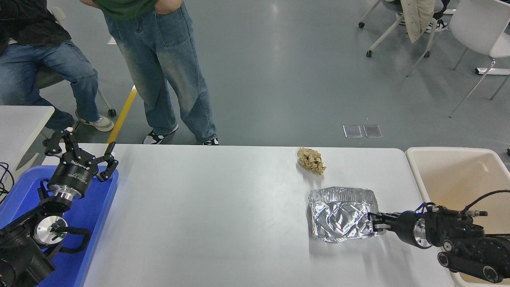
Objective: Clean the table surface
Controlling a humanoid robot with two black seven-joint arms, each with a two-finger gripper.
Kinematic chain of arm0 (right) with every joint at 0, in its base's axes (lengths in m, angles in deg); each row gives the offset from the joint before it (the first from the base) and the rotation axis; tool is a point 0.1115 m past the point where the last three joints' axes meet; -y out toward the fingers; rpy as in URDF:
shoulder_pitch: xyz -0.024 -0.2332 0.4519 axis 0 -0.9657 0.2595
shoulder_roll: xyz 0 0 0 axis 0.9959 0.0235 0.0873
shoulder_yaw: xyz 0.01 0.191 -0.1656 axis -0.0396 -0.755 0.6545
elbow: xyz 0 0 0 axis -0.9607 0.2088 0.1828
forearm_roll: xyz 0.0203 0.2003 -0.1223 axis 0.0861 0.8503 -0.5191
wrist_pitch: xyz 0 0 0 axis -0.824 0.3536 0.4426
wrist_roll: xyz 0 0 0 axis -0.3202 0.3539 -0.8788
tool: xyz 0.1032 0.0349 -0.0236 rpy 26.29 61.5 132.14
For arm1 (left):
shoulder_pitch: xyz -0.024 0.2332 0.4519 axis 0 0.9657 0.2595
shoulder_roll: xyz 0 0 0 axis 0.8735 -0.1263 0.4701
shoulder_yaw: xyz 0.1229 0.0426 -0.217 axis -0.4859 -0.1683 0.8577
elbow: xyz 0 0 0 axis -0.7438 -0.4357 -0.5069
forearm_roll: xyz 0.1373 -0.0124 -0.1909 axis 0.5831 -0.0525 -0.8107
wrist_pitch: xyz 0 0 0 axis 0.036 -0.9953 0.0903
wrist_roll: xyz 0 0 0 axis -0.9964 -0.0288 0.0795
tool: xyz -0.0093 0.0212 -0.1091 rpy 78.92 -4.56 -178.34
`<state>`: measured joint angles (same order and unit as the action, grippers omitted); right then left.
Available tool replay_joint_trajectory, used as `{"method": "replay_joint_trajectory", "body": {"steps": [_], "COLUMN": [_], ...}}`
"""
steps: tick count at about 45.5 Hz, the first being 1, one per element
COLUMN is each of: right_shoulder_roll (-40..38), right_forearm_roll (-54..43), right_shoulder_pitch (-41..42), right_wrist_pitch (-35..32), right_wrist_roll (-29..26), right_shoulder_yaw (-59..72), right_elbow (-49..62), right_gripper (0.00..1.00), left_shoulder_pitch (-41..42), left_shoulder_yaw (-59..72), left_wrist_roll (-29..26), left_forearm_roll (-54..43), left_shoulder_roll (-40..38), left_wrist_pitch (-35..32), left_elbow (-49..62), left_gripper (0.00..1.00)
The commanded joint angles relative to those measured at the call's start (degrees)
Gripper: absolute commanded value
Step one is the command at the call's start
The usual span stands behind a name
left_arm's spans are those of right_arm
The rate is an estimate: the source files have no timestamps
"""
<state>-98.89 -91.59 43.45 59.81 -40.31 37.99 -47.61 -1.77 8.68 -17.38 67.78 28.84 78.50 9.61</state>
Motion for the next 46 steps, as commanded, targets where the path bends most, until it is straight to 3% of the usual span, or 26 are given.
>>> {"method": "replay_joint_trajectory", "body": {"steps": [1,21,37,46], "right_shoulder_roll": [-0.12,-3.98,-19.36,-27.44], "right_forearm_roll": [0.06,0.85,0.77,0.94], "right_shoulder_pitch": [0.49,3.3,10.06,14.46], "right_wrist_pitch": [-0.04,-0.92,-1.27,-4.7], "right_wrist_roll": [1.04,2.19,2.71,4.91], "right_shoulder_yaw": [1.17,1.26,1.0,-0.41], "right_elbow": [1.13,-2.02,-19.78,-23.74], "right_gripper": [0.0,0.0,0.0,0.0], "left_shoulder_pitch": [0.04,-0.04,0.04,0.04], "left_shoulder_yaw": [0.0,0.0,0.0,0.0], "left_wrist_roll": [0.0,0.0,0.0,0.0], "left_forearm_roll": [0.0,0.0,0.0,0.0], "left_shoulder_roll": [0.0,0.0,0.0,0.0], "left_wrist_pitch": [0.0,0.0,0.0,0.0], "left_elbow": [0.0,0.0,0.0,0.0], "left_gripper": [1.0,1.0,1.0,1.0]}}
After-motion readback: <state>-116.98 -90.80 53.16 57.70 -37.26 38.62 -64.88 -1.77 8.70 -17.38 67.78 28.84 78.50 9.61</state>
